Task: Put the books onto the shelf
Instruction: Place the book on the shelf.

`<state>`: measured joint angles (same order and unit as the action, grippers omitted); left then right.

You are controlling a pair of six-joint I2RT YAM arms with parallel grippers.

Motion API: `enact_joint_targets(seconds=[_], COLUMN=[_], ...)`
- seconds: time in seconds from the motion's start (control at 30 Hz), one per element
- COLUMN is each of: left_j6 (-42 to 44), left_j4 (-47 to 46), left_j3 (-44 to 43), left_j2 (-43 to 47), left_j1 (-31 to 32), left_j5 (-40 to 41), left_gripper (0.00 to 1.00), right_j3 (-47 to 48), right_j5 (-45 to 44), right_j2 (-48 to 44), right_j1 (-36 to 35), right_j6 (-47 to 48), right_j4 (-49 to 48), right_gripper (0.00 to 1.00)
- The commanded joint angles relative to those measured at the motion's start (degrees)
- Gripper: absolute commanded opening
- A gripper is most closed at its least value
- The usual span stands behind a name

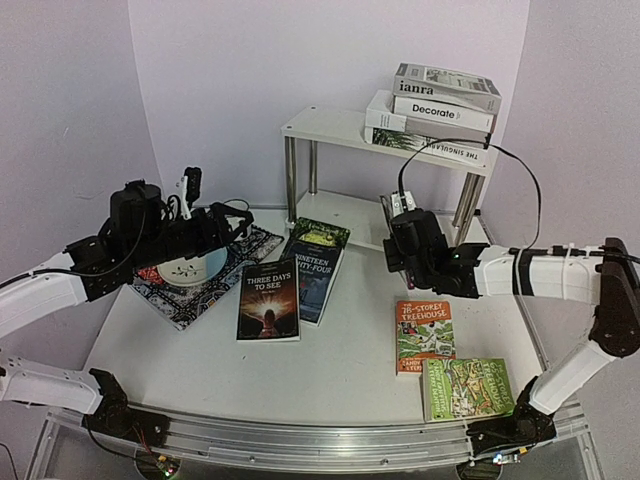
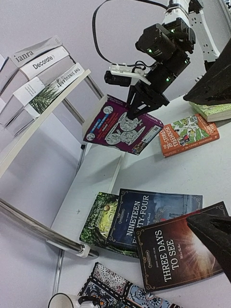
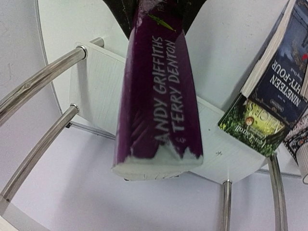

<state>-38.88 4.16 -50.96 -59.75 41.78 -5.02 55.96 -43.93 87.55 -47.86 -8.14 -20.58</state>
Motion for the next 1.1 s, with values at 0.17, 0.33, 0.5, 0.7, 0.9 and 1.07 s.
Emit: enact_joint_targets(seconds=[0.17, 0.33, 0.5, 0.7, 0.9, 1.07], left_j6=[2.3, 2.9, 3.3, 3.2, 3.3, 3.4], left_j4=[0.3, 0.3, 0.3, 0.3, 0.2, 0.2], left_j3=[2.3, 2.2, 2.1, 2.2, 1.9, 1.5], left_j2=[3.4, 2.7, 1.8, 1.1, -0.1, -0.7], left_j1=[-0.1, -0.1, -0.1, -0.1, -0.1, -0.1], left_j5=[3.4, 3.0, 2.2, 1.9, 1.6, 1.5], left_gripper=[0.79, 0.79, 0.79, 0.79, 0.79, 0.79], right_j3=[-0.1, -2.7, -4.5, -5.6, -4.4, -3.9], right_j5=[-5.5, -7.4, -8.1, -6.9, -6.3, -6.0], right_j2=[2.0, 5.0, 9.5, 15.4, 19.3, 20.3], right_j1=[3.3, 4.7, 7.0, 10.6, 13.7, 15.5], right_j6=[4.9, 12.3, 16.9, 18.7, 17.6, 16.7], right_j4=[-26.8, -42.5, -57.3, -70.5, -72.3, -72.2], right_gripper=[0.0, 0.0, 0.0, 0.0, 0.0, 0.0])
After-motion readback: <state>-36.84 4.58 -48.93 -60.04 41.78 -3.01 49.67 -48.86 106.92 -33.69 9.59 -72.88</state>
